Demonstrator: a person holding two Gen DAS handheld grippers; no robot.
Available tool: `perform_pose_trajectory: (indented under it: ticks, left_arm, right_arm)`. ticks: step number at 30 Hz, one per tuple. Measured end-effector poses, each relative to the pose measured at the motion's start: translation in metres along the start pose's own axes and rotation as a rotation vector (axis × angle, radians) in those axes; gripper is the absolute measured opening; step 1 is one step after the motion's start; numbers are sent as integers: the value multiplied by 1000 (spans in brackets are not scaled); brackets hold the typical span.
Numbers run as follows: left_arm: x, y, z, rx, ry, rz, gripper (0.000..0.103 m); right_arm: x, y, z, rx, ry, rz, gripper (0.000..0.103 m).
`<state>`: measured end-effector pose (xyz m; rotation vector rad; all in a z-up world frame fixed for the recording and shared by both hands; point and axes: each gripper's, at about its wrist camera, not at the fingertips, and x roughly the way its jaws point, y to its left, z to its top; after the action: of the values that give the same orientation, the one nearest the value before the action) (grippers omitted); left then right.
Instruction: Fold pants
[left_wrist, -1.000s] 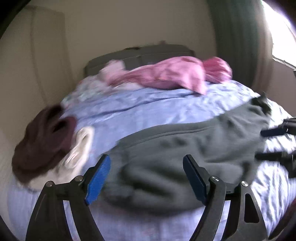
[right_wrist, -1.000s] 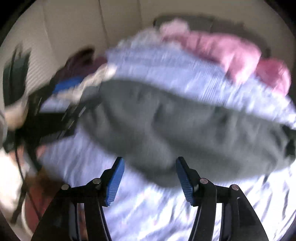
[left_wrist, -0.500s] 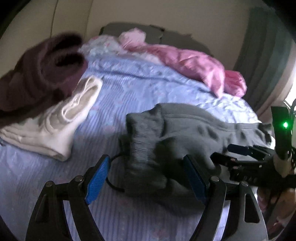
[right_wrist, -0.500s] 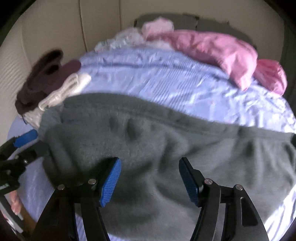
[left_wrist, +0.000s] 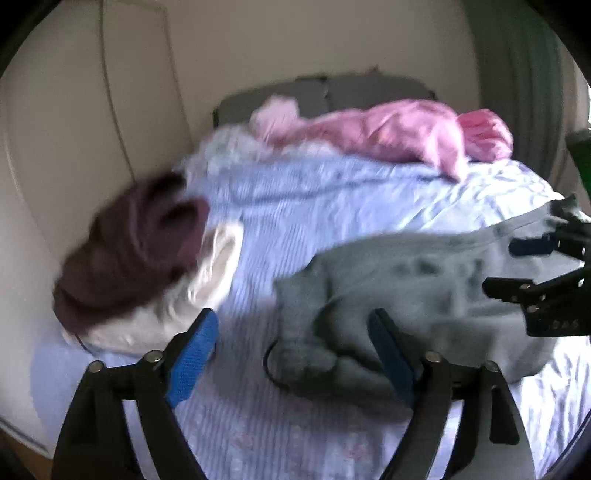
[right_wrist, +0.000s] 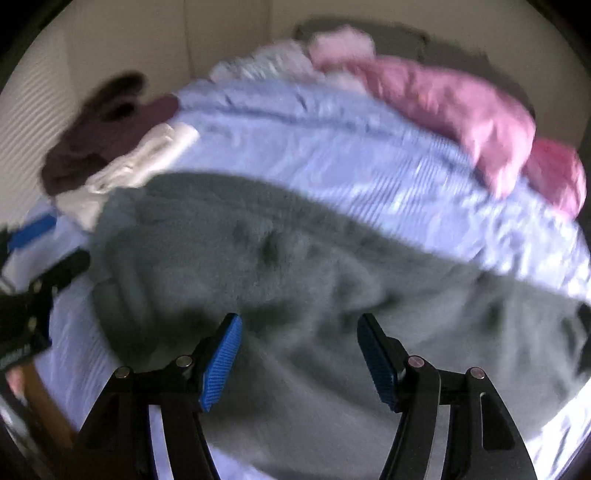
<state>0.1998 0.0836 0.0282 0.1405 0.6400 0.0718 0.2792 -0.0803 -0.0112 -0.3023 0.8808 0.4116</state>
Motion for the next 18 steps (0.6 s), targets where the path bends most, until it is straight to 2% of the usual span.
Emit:
perform_pose_trajectory:
  ticks: [1,3,5,7,14,18]
  left_arm:
    - [-7,-5,6,0,-10,-18,88]
    - [-19,-21,18,-3,-20,-78,88]
    - [-25,-47,30,4,-22,-135,88]
    - [-27,-80,41,19,-28,-195,88]
    - [-6,-212,66,44,-30,-302,88]
    - [18,-276,71,50,7,-309,87]
  right_arm:
    - [-16,-4,-3,-26,-35,-10,69]
    - [-46,-18,-10,-47,-102,-31,86]
    - [-77,-49,-22,-5,-184,-55,90]
    - [-96,-91,-35,85,-230,-64,90]
    - [-122,-266,-105,515,-330,-170,90]
    - [-121,-347,-140,695,-362,-239,90]
